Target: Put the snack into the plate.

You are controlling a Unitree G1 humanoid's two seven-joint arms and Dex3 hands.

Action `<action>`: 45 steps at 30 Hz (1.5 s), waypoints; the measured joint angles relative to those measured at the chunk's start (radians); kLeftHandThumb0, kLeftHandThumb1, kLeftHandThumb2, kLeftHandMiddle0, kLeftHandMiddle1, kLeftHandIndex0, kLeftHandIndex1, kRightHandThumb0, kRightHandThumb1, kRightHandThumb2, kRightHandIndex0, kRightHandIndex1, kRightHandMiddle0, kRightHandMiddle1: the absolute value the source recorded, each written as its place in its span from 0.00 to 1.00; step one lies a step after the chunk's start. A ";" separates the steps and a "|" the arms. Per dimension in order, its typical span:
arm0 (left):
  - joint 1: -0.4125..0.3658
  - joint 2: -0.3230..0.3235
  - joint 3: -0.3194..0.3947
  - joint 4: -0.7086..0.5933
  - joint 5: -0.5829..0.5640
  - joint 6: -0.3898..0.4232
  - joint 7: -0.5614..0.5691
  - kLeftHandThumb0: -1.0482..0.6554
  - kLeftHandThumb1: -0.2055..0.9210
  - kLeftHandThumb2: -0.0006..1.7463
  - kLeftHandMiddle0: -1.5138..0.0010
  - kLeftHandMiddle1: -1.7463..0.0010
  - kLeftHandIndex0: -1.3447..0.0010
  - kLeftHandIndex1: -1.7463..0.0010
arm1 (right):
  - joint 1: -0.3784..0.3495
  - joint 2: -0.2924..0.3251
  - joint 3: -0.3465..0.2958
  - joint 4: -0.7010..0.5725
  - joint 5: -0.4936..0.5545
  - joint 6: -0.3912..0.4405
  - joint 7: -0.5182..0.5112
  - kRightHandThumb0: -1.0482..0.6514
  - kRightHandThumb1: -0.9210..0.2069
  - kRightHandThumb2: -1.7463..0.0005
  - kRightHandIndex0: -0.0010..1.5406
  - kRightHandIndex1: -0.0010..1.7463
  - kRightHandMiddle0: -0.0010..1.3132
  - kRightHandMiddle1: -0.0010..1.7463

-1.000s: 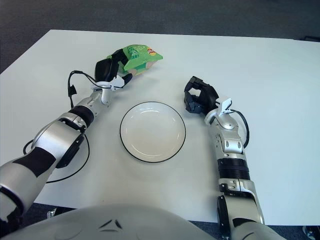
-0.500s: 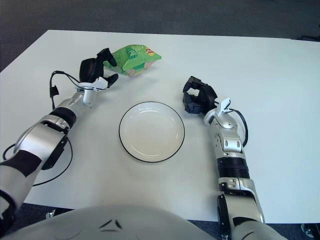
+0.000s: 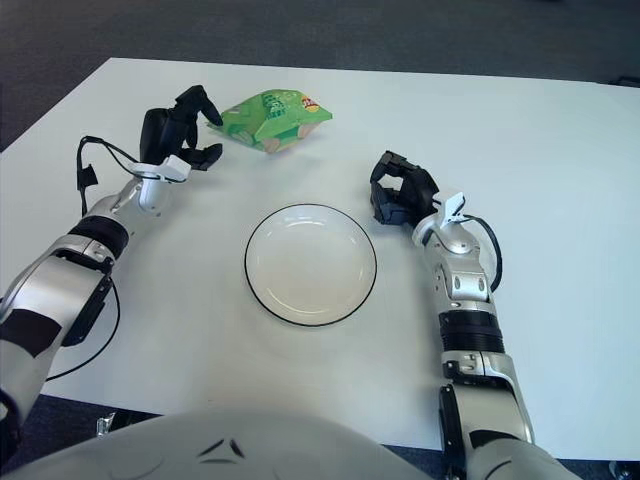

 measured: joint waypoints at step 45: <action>-0.339 -0.052 -0.139 0.065 0.109 0.336 -0.527 0.05 1.00 0.69 0.97 0.70 1.00 0.59 | -0.023 -0.025 0.052 -0.016 -0.071 0.030 -0.011 0.35 0.47 0.30 0.83 1.00 0.42 1.00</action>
